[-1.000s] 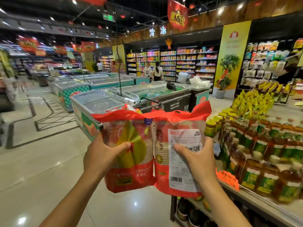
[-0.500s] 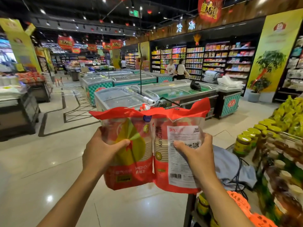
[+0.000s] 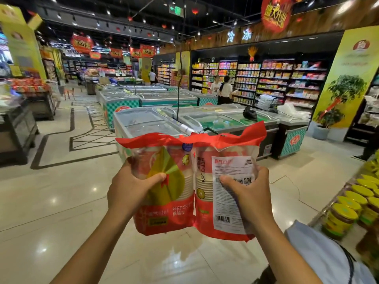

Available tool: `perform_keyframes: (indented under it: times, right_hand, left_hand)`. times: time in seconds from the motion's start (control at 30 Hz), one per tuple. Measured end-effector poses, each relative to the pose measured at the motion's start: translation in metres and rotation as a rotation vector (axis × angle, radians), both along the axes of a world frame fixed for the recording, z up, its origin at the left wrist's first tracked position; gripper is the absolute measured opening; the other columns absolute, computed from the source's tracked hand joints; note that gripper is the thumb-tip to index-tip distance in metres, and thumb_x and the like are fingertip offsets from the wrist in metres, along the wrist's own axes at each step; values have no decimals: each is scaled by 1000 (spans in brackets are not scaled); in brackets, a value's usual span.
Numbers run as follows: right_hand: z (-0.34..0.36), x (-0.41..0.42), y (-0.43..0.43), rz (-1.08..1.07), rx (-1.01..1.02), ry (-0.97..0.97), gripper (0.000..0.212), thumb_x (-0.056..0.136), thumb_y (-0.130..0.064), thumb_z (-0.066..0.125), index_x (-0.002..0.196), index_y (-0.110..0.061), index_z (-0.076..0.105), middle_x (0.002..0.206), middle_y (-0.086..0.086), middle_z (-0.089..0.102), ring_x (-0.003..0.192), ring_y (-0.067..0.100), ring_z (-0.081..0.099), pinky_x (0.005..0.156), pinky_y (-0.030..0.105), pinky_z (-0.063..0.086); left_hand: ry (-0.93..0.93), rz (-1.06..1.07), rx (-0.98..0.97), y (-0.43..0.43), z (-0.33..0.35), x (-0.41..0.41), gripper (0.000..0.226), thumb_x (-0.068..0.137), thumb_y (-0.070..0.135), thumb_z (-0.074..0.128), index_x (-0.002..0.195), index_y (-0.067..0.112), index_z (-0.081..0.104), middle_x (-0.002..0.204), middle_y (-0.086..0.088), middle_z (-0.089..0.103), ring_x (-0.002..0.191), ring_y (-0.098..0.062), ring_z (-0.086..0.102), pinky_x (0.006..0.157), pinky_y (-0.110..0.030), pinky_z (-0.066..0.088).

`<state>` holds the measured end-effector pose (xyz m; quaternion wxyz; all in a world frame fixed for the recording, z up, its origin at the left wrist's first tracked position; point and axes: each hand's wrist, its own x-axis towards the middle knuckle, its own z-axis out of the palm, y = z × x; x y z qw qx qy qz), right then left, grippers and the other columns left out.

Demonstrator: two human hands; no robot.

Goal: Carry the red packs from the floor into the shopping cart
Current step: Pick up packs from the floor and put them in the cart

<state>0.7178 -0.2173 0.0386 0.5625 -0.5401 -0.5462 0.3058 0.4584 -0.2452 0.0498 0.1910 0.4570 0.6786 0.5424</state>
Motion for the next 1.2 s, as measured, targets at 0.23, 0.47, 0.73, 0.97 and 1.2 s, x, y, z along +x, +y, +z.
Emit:
perform_keyframes:
  times: [0.23,0.47,0.73,0.97,1.2]
  right_hand:
    - [-8,-26,80,2,-43,31,66,59,-49,89,105,-48,41,106,-12,68,92,14,72,83,51,62]
    - [-23,-36,156,14,-77,39,67,56,-51,88,105,-49,43,106,-11,70,91,15,74,82,51,62]
    - [-42,-49,271,62,-119,63,66,64,-43,93,107,-39,43,106,-7,69,92,18,73,82,51,63]
    - [-43,-59,393,118,-116,78,62,69,-32,94,108,-36,46,104,-12,68,94,12,71,86,49,61]
    - [-44,-49,500,138,-129,94,62,70,-31,94,110,-33,46,108,-7,67,97,17,71,88,52,60]
  left_hand:
    - [13,-7,-31,81,-8,-30,102,37,83,72,126,35,59,119,5,71,107,-27,68,93,-56,58]
    - [7,-21,-53,152,-20,-42,96,38,81,73,122,37,57,116,8,70,104,-24,68,90,-56,59]
    - [24,7,-71,254,-28,-57,96,37,81,73,120,36,57,117,8,70,106,-23,68,90,-56,60]
    - [23,87,-62,357,-24,-72,89,37,78,76,113,34,62,107,12,72,99,-20,70,88,-55,60]
    - [-30,141,-73,441,-37,-85,85,39,76,81,112,37,62,109,13,73,100,-20,72,87,-55,60]
